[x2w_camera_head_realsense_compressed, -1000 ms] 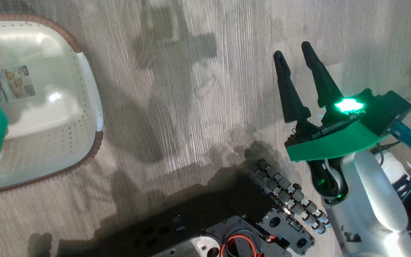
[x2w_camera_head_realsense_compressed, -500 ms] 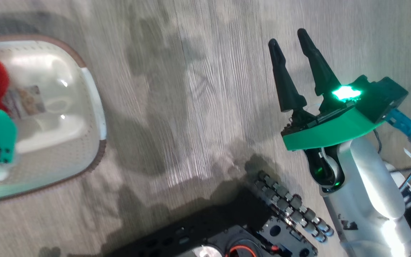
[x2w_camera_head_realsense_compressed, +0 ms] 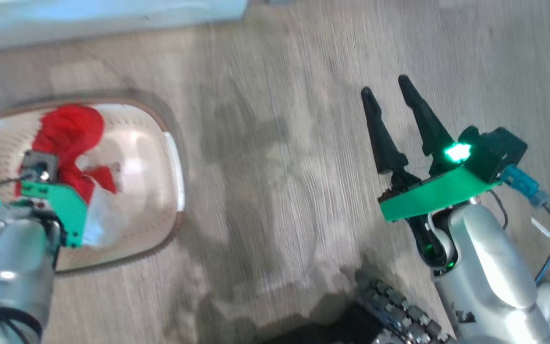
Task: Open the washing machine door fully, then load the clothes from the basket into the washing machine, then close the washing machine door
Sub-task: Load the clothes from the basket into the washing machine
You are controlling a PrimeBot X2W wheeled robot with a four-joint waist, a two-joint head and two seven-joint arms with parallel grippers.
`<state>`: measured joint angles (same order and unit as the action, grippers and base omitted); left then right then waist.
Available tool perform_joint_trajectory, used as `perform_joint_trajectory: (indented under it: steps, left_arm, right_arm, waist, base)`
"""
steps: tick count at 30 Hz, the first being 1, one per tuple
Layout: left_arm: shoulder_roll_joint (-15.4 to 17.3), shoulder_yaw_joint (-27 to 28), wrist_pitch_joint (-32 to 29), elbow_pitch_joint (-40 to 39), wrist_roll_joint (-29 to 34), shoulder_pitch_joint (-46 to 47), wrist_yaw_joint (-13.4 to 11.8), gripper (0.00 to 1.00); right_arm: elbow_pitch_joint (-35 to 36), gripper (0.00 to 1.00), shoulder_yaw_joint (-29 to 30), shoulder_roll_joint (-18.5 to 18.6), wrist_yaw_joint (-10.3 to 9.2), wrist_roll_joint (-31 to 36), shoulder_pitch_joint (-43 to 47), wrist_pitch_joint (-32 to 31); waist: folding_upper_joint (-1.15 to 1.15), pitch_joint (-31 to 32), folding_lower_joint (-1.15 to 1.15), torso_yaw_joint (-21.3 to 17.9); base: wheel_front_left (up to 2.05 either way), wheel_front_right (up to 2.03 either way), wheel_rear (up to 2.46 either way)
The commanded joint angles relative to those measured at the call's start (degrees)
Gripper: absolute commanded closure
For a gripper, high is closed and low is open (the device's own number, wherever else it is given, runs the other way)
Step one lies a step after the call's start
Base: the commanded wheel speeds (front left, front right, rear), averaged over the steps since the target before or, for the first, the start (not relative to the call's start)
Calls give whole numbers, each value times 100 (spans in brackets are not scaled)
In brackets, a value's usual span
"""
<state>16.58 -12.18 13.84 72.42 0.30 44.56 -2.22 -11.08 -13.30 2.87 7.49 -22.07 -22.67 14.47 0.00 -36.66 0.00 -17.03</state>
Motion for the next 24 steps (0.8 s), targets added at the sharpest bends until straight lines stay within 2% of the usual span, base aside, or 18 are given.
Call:
perform_joint_trajectory:
  steps: [1,11,20,24]
  left_arm:
    - [146,121,109,-267,-73,-258,-74,100]
    - [25,-45,115,-1943,-55,-1182,-341,100]
    - [45,2,115,-3805,-170,-2078,-521,100]
    - [185,-207,116,-4756,151,-2476,-708,100]
  right_arm:
    - [107,0,-66,0,0,62,218,53]
    - [-105,0,22,0,0,203,540,53]
    - [-219,0,95,0,0,237,822,53]
    - [-264,0,107,0,0,212,953,53]
  waist:
    - [0,498,0,208]
    - [0,1395,0,431]
    - [0,2053,0,530]
    - [0,2352,0,578]
  base:
    - [0,0,0]
    - [0,0,0]
    - [0,0,0]
    - [0,0,0]
